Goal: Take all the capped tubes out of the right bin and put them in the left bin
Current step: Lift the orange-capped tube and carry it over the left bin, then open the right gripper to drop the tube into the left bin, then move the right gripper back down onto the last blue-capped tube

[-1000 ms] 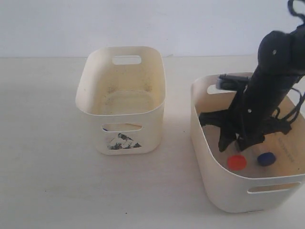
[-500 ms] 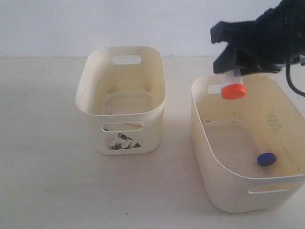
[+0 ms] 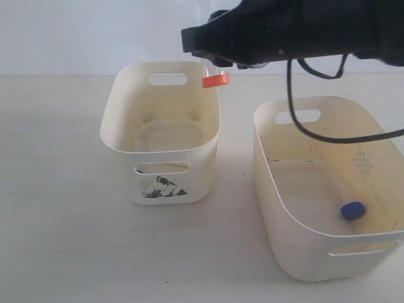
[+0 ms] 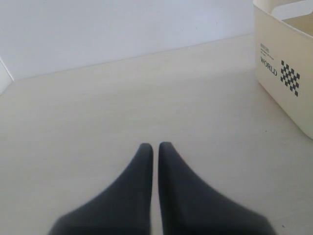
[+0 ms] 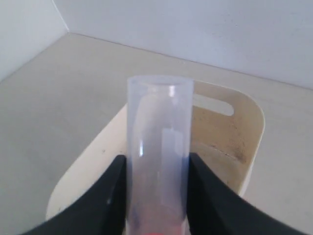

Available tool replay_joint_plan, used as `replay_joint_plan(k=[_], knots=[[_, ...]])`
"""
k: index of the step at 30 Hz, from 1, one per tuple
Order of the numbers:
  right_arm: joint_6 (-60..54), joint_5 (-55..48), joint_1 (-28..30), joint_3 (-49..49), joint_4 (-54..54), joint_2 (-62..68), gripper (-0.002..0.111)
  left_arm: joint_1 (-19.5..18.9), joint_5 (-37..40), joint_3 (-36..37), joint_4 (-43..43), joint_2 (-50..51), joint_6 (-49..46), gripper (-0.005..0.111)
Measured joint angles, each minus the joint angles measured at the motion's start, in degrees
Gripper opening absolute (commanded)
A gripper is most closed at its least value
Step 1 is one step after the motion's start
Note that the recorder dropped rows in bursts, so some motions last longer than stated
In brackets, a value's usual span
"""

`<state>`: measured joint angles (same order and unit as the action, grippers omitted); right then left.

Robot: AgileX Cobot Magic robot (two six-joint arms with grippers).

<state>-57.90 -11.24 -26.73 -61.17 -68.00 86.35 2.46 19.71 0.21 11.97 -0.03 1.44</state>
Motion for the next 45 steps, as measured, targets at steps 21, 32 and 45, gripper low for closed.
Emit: replay_joint_plan(k=[21,32,45], knots=[[-0.3,0.1,-2.4,-12.4,0.4,12.2,0.000,0.0,0.0,0.0,0.0,0.0,0.0,0.004],[49.7,-18.4,-2.4,-12.4,55.0,1.9,0.000,0.0,0.0,0.0,0.0,0.0,0.0,0.004],[83.0,-58.0,-1.4,-12.5,90.3,-1.8,0.000,0.0,0.0,0.0,0.0,0.0,0.0,0.004]])
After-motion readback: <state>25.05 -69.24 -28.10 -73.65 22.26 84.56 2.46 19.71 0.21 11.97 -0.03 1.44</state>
